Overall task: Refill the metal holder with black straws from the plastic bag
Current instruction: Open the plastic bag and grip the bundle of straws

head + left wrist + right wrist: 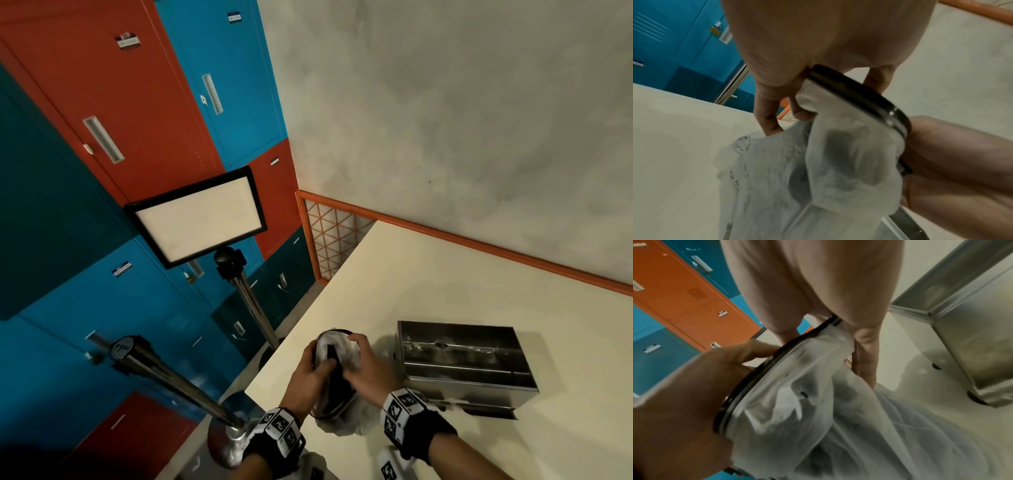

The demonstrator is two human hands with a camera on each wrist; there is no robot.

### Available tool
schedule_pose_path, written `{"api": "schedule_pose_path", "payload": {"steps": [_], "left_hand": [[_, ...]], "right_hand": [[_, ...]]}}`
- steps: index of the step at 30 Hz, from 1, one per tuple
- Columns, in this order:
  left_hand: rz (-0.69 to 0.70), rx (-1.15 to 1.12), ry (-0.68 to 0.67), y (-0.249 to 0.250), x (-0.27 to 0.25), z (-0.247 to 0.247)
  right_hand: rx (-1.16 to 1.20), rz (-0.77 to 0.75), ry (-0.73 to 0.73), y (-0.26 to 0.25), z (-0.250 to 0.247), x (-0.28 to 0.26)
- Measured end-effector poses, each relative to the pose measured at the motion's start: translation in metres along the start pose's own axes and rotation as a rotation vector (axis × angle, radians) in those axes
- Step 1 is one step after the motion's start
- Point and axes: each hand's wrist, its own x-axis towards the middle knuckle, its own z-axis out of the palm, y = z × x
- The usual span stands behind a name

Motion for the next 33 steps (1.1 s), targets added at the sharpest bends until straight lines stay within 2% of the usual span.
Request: {"api": "schedule_pose_path", "payload": {"steps": [4,12,19,24,26,28,33], "left_hand": [[-0.030,0.110,0.059,-0.004,0.010,0.005],[-0.155,0.000,0.158,0.000,0.018,-0.001],[-0.203,0.146,0.110,-0.016,0.028,-0.004],[-0.138,0.059,0.077,-0.012,0.027,-0.001],[-0.085,0.046,0.031,-0.012,0.025,0.002],[-0.073,0.129,0.005,-0.015,0.026,0.003],[-0.179,0.121,0.060,-0.013,0.034,-0.002]], "right_hand": [[-0.092,0.003,-0.022,-0.004,-0.002,0.008],[-0.098,-0.012,0.027,0.009,-0.003,0.018],[-0.009,0.047,-0.027,0.019,-0.004,0.026],[0.102,0.105,-0.018,0.019,-0.003,0.034],[0.060,0.101,0.004,0.020,-0.001,0.036],[-0.017,0.113,0.022,0.023,0.004,0.036],[-0.139,0.155,0.065,0.031,0.014,0.040]]}}
